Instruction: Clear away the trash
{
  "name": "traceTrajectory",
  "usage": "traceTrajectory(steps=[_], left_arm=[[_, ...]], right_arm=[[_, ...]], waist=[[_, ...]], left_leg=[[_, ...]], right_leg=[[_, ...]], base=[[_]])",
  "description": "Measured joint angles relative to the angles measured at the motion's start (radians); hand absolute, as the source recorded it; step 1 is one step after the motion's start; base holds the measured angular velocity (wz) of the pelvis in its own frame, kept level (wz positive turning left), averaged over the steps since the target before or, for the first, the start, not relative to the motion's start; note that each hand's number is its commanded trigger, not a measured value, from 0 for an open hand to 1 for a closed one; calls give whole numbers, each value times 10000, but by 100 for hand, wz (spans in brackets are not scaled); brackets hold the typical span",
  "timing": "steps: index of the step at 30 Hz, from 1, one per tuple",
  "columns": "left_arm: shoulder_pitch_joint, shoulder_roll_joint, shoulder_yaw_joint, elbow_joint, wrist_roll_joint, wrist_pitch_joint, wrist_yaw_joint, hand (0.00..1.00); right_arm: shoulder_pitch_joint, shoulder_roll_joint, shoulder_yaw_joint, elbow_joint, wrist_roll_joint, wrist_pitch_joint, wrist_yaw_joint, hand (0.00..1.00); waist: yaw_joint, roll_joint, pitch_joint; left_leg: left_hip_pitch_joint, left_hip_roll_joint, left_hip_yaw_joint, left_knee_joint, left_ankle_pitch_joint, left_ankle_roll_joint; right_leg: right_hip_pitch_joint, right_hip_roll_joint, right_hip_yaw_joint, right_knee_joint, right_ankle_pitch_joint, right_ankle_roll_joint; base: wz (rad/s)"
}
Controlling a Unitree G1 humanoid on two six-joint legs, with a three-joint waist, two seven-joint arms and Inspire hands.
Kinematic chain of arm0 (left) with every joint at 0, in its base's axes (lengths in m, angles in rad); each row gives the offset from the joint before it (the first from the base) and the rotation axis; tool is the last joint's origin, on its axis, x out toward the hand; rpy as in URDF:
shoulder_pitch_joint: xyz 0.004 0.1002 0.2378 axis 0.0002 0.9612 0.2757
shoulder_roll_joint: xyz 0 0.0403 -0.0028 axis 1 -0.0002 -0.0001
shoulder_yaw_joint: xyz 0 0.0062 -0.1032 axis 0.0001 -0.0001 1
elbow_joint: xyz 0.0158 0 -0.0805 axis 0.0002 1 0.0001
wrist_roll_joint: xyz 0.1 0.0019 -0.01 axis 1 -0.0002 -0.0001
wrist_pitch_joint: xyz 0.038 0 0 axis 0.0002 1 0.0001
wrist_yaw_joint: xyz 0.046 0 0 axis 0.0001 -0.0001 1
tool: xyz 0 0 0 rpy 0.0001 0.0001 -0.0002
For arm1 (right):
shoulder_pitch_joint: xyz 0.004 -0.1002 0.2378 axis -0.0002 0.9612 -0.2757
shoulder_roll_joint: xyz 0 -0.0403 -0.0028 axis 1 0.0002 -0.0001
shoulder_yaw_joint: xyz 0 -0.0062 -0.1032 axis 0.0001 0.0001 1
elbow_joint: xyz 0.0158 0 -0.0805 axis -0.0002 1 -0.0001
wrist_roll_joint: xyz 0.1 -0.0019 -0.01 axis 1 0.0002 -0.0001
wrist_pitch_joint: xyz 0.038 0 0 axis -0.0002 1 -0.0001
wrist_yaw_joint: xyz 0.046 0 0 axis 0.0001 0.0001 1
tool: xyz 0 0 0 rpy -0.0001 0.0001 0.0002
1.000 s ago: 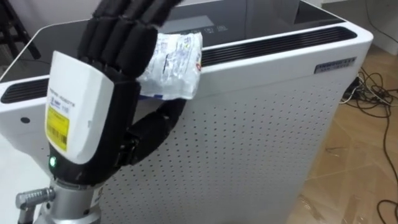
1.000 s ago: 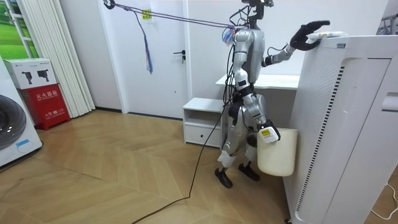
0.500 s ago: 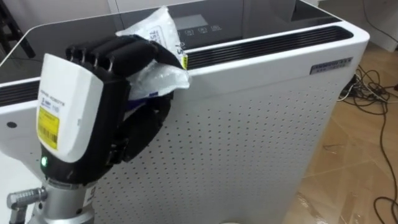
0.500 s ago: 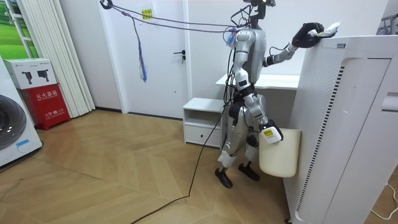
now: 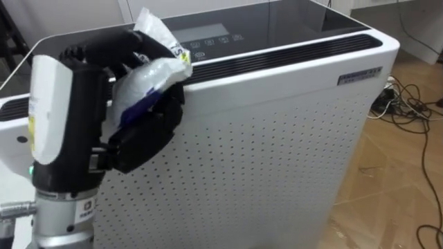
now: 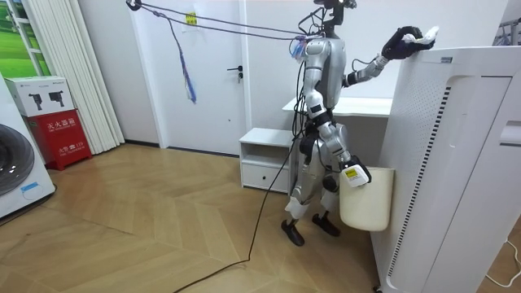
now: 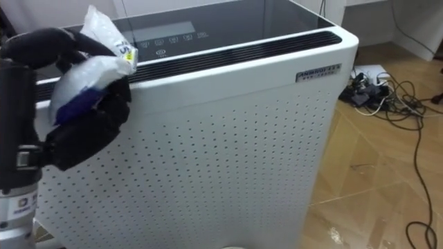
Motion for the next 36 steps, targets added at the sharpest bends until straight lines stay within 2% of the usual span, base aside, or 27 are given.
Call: traceTrajectory(steps=[2, 3, 4, 5, 7, 8, 9, 10, 11, 12, 14, 17, 19, 23, 26, 33, 36], left_arm=[[-60, -189, -241, -59, -2688, 9, -863, 100], [-74, -244, -297, -133, -3374, 18, -1121, 100], [-81, -301, -377, -344, -4588, 19, -1662, 100], [-81, -301, -466, -414, -5209, 17, -1996, 100], [-130, -338, -856, -498, -7479, 82, -3426, 100], [-278, -360, -1132, -516, -8495, 303, -4030, 100], [-350, -378, -1239, -516, -8945, 446, -4294, 100], [-440, -371, -1456, -516, -9767, 758, -4709, 100], [-467, -368, -1673, -516, -10347, 1040, -5092, 100], [-469, -366, -1806, -516, -10599, 1168, -5273, 100], [-478, -436, -2232, -516, -11572, 1699, -6197, 100], [-496, -524, -2424, -510, -12252, 2163, -6974, 100], [-775, -665, -2759, -508, -12783, 2481, -7436, 100], [-1325, -901, -3134, -507, -13526, 2871, -8109, 100], [-1453, -993, -3365, -500, -13678, 3151, -8318, 100], [-1453, -1028, -3731, 485, -13659, 3748, -8922, 100], [-1416, -850, -3971, 1354, -13583, 3846, -9154, 100]], right_arm=[[0, 50, 56, -3, -6, -2, 55, 100], [-2, 62, 76, -36, -7, -2, 82, 100], [-12, 79, 90, -93, -76, -2, 128, 100], [-22, 98, 88, -98, -147, -2, 173, 100], [-42, 221, 83, -99, -279, -2, 284, 100], [-71, 257, 93, -94, -283, 5, 284, 100], [-100, 268, 118, -94, -282, 13, 286, 100], [-146, 284, 246, -93, -282, 61, 297, 100], [-202, 304, 392, -94, -284, 79, 325, 100], [-223, 332, 400, -95, -286, 87, 325, 100], [-387, 414, 413, -95, -288, 226, 389, 100], [-525, 475, 429, -102, -288, 394, 399, 100], [-638, 488, 550, -102, -374, 531, 373, 100], [-960, 484, 741, -165, -566, 757, 290, 100], [-1061, 471, 820, -164, -594, 920, 290, 100], [-1119, 463, 954, -157, -708, 1183, 263, 100], [-1130, 473, 970, -55, -710, 1315, 186, 100]], waist=[[-94, -62, 10], [-116, -45, -4], [-202, -100, 12], [-223, -130, 24], [-281, -212, 38], [-313, -206, 40], [-328, -194, 49], [-411, -188, 55], [-517, -188, 55], [-550, -186, 53], [-680, -139, 38], [-857, -105, 33], [-999, -77, 38], [-1075, -35, 32], [-1075, -52, 41], [-1076, -95, 86], [-1032, -111, 106]], left_leg=[[-39, 2, 7, 67, -1, 1], [-74, 2, 1, 91, -1, 2], [-134, 5, 7, 110, 1, 4], [-139, 7, 14, 108, 4, 10], [-174, 18, 24, 135, 3, 17], [-282, 28, 46, 220, -4, 27], [-319, 35, 48, 245, -4, 28], [-369, 37, 47, 297, -5, 31], [-409, 42, 42, 344, -12, 40], [-442, 53, 18, 353, -14, 41], [-644, 143, 73, 400, -15, 39], [-729, 186, 117, 473, -16, 38], [-729, 195, 130, 472, -15, 37], [-796, 295, 325, 465, -15, 37], [-851, 331, 387, 472, -15, 37], [-1061, 414, 533, 523, -16, 35], [-1111, 418, 530, 507, -16, 35]], right_leg=[[3, 2, -16, 18, 0, 0], [-4, 6, -24, 18, 0, 0], [-60, -2, 5, 25, 0, -1], [-74, 0, 10, 40, 0, 0], [-119, -9, -6, 78, 0, 1], [-158, -7, -5, 108, 2, 1], [-171, -7, 4, 147, 2, 1], [-194, 1, 1, 171, 2, 1], [-211, 11, 1, 182, 2, 1], [-261, 19, 24, 183, 3, 0], [-444, 31, 76, 183, 79, -38], [-535, 62, 138, 198, 96, -57], [-565, 68, 162, 231, 97, -58], [-768, 74, 362, 375, 98, -61], [-880, 88, 462, 428, 103, -70], [-1125, 190, 577, 559, 112, -89], [-1187, 197, 593, 584, 113, -92]], base=[[2], [5], [4], [0], [-2], [0], [5], [5], [3], [-3], [-11], [-6], [0], [-16], [-7], [-4], [0]])
